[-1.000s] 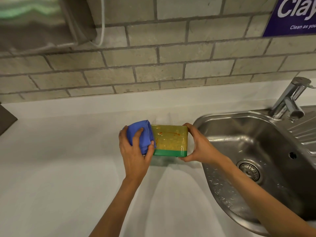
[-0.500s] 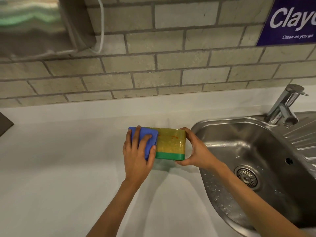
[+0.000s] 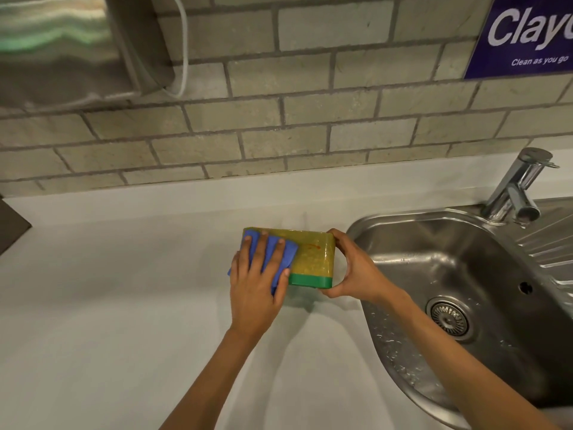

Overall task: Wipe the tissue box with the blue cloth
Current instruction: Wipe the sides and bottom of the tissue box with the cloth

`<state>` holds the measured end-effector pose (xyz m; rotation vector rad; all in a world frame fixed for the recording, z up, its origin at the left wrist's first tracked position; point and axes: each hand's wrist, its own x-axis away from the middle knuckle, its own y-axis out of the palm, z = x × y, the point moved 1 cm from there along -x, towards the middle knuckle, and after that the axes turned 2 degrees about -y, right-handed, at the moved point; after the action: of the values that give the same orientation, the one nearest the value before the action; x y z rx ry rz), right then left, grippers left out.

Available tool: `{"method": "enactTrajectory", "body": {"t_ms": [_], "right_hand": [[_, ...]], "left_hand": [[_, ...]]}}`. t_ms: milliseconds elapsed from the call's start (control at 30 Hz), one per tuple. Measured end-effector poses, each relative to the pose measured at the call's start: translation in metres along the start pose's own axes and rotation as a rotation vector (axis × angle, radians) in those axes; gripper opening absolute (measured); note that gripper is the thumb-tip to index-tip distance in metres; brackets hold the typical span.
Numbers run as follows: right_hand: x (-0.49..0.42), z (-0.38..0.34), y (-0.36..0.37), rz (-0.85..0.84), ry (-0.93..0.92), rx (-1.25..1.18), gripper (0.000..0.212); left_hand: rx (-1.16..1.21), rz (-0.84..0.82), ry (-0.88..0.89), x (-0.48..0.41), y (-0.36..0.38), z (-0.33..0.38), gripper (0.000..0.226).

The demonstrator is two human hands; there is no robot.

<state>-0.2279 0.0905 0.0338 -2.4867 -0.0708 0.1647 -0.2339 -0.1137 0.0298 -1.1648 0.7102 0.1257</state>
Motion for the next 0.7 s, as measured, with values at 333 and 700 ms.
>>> {"method": "enactTrajectory", "body": {"t_ms": [333, 700], "right_hand": [[0.001, -0.002, 0.002, 0.009, 0.018, -0.044, 0.104], [0.002, -0.001, -0.002, 0.023, 0.029, -0.026, 0.105]], "left_hand": [[-0.011, -0.118, -0.013, -0.019, 0.0, 0.039, 0.058], [0.015, -0.128, -0.234, -0.039, 0.007, 0.055, 0.05]]}}
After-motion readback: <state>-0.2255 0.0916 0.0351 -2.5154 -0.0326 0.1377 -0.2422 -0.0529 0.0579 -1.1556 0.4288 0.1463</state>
